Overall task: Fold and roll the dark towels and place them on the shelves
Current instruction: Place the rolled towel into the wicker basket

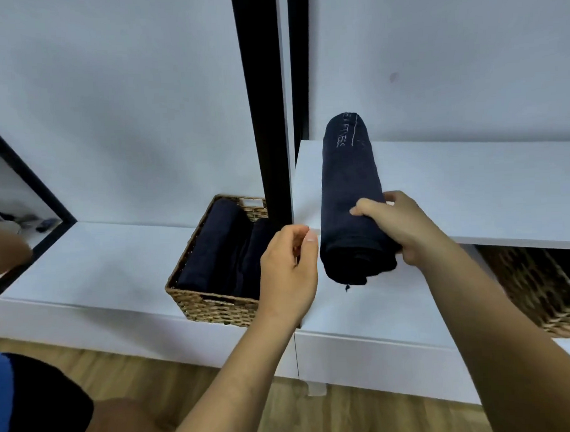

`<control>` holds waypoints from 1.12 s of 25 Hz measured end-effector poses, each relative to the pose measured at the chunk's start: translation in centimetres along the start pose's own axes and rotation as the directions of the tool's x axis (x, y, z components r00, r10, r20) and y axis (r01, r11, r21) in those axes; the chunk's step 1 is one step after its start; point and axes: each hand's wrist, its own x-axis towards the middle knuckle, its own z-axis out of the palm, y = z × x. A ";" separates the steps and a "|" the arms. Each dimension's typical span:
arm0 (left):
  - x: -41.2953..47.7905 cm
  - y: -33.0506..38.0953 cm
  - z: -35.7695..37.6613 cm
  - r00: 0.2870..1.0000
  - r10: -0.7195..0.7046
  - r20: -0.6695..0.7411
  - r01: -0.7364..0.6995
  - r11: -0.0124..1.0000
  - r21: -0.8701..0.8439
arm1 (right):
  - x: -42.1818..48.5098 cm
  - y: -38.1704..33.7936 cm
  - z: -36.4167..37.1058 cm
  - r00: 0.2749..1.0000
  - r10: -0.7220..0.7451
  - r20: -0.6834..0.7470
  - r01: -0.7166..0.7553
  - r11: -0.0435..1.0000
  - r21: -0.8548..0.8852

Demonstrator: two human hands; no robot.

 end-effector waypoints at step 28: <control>-1.3 -13.2 -13.8 0.708 -0.633 0.314 0.705 0.610 -0.361 | -6.9 12.9 20.7 0.960 -0.051 0.275 0.025 0.995 0.096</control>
